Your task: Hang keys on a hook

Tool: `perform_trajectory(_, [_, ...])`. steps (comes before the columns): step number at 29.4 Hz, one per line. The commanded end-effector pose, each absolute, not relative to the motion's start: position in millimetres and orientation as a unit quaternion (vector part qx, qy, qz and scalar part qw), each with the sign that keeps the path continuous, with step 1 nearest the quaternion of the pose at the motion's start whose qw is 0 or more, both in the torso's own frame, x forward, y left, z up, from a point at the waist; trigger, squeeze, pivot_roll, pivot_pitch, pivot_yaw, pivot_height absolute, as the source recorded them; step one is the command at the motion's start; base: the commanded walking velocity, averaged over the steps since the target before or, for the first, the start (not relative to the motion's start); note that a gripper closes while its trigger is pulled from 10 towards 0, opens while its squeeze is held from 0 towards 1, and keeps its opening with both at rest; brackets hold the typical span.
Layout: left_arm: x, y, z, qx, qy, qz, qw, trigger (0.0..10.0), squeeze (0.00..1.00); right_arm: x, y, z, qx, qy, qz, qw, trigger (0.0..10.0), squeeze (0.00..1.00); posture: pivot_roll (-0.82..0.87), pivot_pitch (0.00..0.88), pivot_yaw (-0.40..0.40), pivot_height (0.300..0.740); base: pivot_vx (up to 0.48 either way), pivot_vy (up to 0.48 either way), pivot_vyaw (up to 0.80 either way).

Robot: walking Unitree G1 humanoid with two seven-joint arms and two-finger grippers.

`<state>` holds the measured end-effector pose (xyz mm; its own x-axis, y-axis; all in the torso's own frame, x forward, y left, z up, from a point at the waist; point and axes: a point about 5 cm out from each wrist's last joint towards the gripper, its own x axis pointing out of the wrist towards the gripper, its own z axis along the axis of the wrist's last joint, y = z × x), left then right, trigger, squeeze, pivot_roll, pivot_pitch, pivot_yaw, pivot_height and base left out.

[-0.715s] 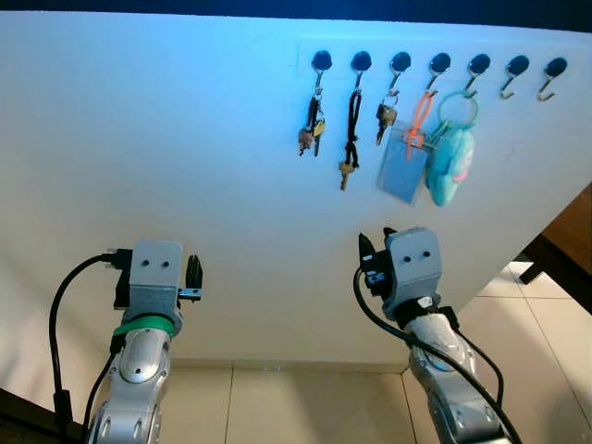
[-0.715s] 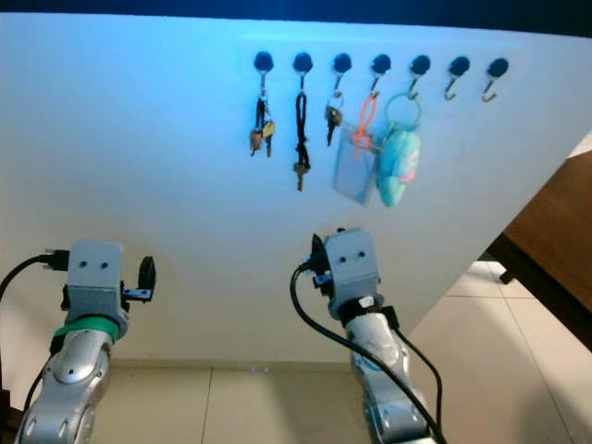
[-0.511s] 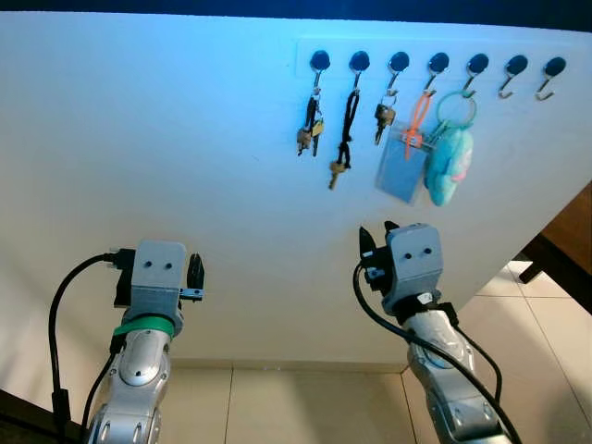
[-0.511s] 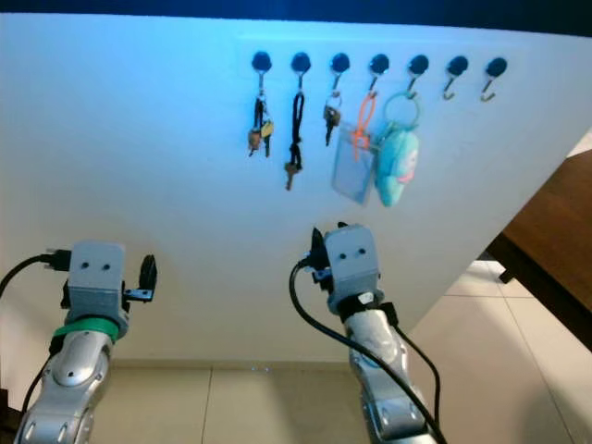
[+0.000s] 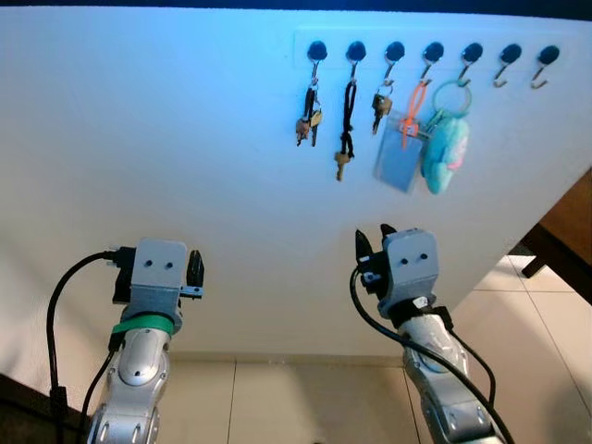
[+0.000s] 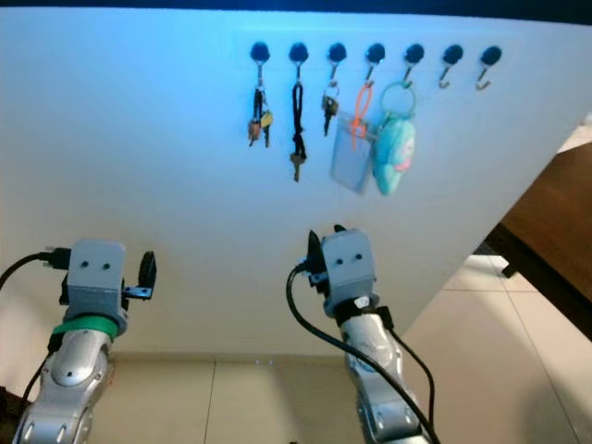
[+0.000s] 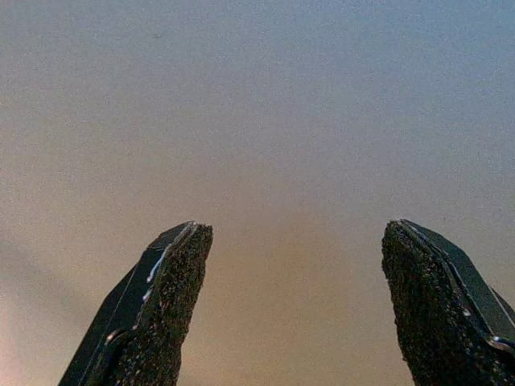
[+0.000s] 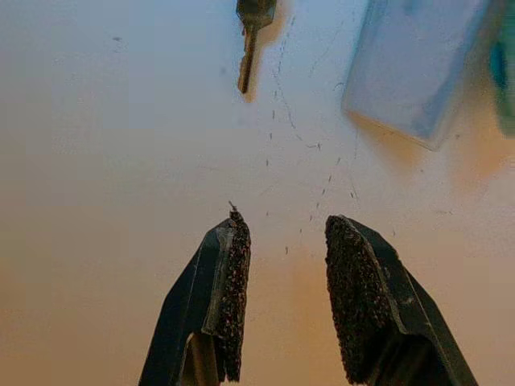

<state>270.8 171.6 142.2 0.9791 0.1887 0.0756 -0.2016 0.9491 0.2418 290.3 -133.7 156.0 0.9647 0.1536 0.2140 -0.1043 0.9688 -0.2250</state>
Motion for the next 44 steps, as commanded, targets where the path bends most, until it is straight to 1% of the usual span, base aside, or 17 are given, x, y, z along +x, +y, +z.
perform_trajectory(1, [269, 172, 141, 0.129, -0.025, 0.098, 0.987, 10.0, 0.00, 288, -134, 150, -0.106, -0.106, 0.067, 0.986, 10.0, 0.00, -0.15, 0.030, 0.074, 0.740, -0.382, 0.000, 0.00])
perform_trajectory(12, [270, 173, 141, 0.132, -0.023, 0.095, 0.986, 10.0, 0.00, 289, -137, 146, -0.104, -0.102, 0.060, 0.987, 10.0, 0.00, -0.15, 0.047, 0.079, 0.740, -0.423, 0.000, 0.00])
perform_trajectory(33, [270, 173, 141, 0.131, -0.022, 0.093, 0.987, 10.0, 0.00, 290, -138, 147, -0.099, -0.099, 0.056, 0.988, 10.0, 0.00, -0.14, 0.052, 0.082, 0.740, -0.445, 0.000, 0.00])
perform_trajectory(39, [271, 171, 142, 0.123, -0.019, 0.084, 0.989, 10.0, 0.00, 294, -136, 153, -0.107, -0.102, 0.056, 0.987, 10.0, 0.00, -0.14, 0.051, 0.083, 0.740, -0.430, 0.000, -0.49])
perform_trajectory(44, [272, 167, 142, 0.106, -0.005, 0.075, 0.992, 10.0, 0.00, 296, -133, 158, -0.102, -0.107, 0.061, 0.987, 10.0, 0.00, -0.14, 0.051, 0.083, 0.740, -0.144, 0.000, -0.80])
